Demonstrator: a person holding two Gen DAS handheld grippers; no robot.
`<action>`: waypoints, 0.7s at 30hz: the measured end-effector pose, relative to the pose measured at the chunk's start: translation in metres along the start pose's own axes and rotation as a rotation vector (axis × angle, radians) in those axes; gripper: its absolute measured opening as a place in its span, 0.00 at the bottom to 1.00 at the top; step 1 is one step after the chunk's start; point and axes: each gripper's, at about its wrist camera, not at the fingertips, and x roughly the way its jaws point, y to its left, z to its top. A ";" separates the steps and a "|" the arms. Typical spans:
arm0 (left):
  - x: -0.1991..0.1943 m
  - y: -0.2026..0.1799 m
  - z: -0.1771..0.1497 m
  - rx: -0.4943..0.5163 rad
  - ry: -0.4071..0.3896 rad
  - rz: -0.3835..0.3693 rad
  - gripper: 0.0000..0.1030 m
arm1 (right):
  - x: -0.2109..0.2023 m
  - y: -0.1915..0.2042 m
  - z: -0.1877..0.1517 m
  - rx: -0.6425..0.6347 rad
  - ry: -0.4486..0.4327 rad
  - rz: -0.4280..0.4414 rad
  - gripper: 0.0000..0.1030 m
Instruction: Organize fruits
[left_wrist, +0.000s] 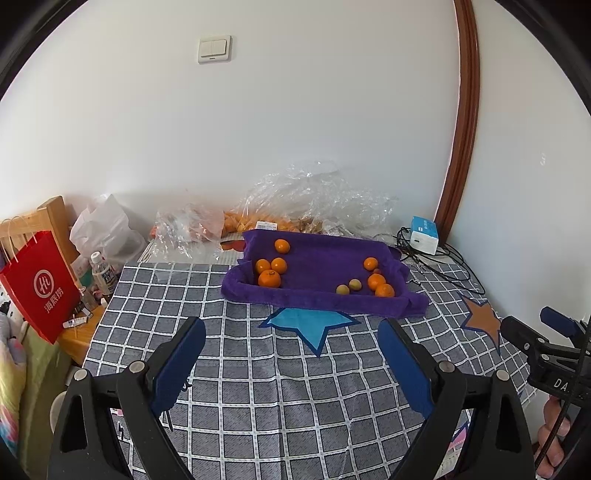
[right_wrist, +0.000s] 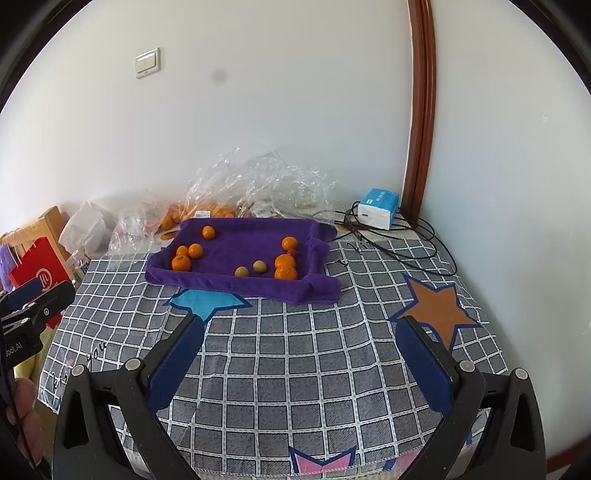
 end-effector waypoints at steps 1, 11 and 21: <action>0.000 0.000 0.000 0.001 0.000 0.000 0.92 | 0.000 0.000 0.000 -0.001 0.000 0.000 0.99; -0.002 0.002 0.001 -0.007 -0.001 0.002 0.92 | 0.000 0.001 0.000 -0.003 0.002 -0.001 0.99; -0.002 0.002 0.001 -0.006 -0.001 0.001 0.92 | 0.001 0.002 0.001 -0.004 0.004 0.000 0.99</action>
